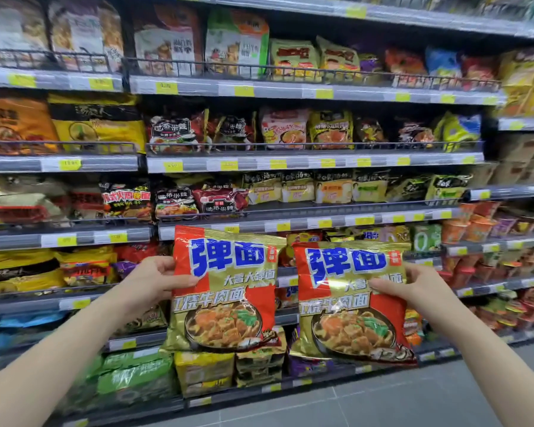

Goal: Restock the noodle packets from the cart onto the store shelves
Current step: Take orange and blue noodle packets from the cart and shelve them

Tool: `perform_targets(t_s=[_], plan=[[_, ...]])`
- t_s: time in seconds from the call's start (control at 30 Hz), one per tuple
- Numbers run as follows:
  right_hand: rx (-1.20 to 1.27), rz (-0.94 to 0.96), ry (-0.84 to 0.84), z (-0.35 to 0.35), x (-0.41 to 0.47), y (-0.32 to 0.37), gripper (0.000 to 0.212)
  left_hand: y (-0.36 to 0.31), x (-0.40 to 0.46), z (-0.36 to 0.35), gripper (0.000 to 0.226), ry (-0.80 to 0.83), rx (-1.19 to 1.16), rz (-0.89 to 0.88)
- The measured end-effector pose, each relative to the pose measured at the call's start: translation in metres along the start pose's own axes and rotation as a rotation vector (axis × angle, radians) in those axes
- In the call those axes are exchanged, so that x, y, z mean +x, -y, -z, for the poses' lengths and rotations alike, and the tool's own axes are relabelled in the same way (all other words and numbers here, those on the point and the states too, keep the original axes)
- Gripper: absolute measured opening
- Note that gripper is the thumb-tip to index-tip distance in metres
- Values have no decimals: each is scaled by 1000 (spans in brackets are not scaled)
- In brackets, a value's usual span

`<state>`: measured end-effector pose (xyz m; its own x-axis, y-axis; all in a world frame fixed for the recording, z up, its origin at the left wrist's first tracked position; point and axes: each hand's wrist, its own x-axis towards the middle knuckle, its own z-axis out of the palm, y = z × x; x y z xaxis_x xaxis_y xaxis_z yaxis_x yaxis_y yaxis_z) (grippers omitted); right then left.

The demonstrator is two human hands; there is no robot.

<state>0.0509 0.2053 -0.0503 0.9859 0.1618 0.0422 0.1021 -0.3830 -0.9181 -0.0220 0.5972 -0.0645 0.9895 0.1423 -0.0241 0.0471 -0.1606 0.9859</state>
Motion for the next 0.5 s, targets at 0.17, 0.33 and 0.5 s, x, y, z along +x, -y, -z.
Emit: perform_targets(t_s=[0.17, 0.33, 0.5], plan=[[-13, 7, 7, -12, 63, -1, 66, 5, 61, 11, 94, -20, 26, 21], [7, 23, 27, -27, 136, 8, 86, 4, 124, 23, 87, -32, -26, 27], [-5, 41, -7, -38, 200, 2, 64, 6, 179, 36, 100, -48, -36, 31]])
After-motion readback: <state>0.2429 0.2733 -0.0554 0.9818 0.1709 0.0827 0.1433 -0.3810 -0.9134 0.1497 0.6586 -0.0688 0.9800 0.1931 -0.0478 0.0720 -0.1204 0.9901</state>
